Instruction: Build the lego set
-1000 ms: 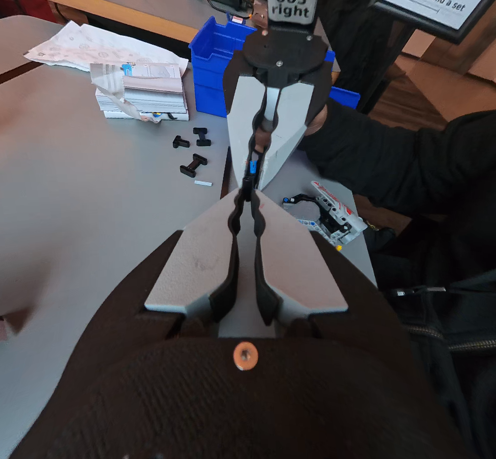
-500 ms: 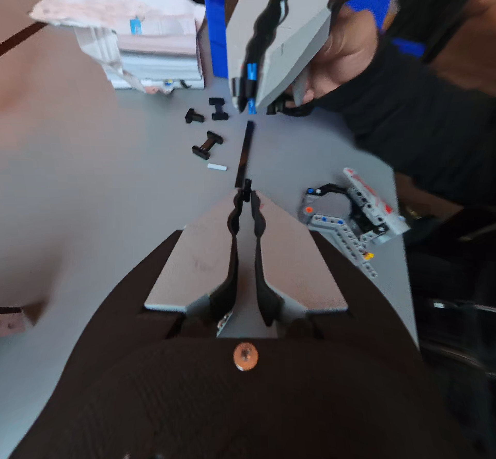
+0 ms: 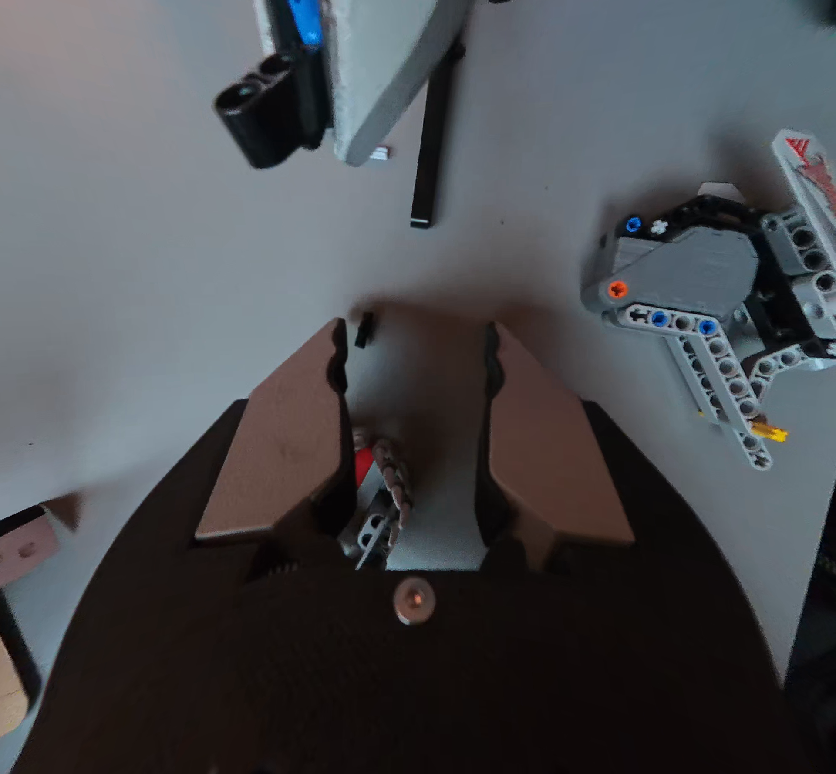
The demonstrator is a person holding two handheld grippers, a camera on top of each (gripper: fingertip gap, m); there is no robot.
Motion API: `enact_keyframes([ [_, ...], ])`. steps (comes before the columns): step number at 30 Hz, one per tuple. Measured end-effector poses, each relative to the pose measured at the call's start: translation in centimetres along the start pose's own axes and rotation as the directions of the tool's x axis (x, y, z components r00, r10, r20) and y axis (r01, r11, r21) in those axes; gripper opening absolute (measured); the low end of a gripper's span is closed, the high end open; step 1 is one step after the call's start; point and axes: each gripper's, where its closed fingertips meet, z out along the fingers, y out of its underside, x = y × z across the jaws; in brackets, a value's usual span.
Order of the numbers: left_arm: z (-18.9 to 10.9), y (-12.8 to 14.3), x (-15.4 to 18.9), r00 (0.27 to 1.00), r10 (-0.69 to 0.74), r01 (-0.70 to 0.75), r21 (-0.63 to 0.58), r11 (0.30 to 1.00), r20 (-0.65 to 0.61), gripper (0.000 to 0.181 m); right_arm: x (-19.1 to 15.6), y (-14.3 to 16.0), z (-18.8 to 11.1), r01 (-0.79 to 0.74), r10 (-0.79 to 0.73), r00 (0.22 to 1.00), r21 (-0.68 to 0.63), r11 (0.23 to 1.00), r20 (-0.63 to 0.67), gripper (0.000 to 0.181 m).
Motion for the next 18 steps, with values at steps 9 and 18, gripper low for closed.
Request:
enact_keyframes([
  [9, -3.2, -3.4, -1.0, 0.995, -0.087, 0.098, 0.302, 0.948, -0.052, 0.05, -0.1, 0.2, -0.7, -0.037, 0.037, 0.999, 0.004, 0.999, 0.03, 0.003],
  [18, -6.7, -6.4, 1.6, 0.889, -0.107, 0.337, 0.478, 0.811, -0.446, 0.02, -1.5, 0.1, 0.6, -0.193, 0.188, 0.964, 0.009, 0.981, 0.188, 0.003],
])
